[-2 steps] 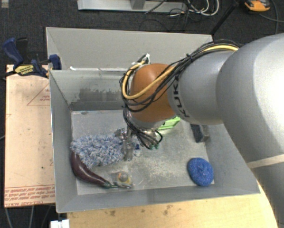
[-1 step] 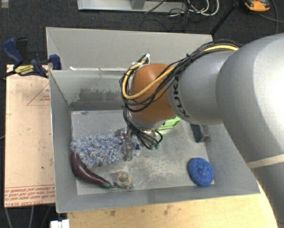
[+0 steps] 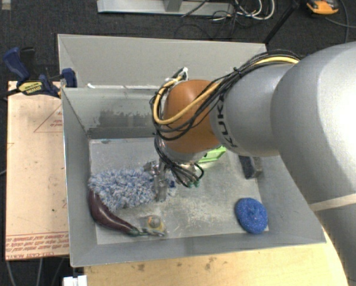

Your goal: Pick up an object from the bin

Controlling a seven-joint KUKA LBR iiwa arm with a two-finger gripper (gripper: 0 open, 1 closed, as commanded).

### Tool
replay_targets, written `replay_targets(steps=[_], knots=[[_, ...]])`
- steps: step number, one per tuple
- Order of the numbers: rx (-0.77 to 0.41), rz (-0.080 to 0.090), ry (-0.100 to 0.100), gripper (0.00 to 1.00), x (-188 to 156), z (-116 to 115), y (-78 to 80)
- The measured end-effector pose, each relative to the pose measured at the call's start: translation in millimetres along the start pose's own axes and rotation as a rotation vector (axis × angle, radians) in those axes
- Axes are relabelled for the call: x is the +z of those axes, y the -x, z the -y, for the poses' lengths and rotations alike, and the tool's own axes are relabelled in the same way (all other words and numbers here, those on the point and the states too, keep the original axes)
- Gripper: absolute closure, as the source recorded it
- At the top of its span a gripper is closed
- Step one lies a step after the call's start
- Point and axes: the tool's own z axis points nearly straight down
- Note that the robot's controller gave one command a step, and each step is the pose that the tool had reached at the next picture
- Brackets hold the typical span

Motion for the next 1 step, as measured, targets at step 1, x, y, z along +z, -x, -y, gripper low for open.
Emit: replay_targets(steps=[1], knots=[[-0.007,-0.001,-0.001,1.00,-142.0,8.4,-22.3]])
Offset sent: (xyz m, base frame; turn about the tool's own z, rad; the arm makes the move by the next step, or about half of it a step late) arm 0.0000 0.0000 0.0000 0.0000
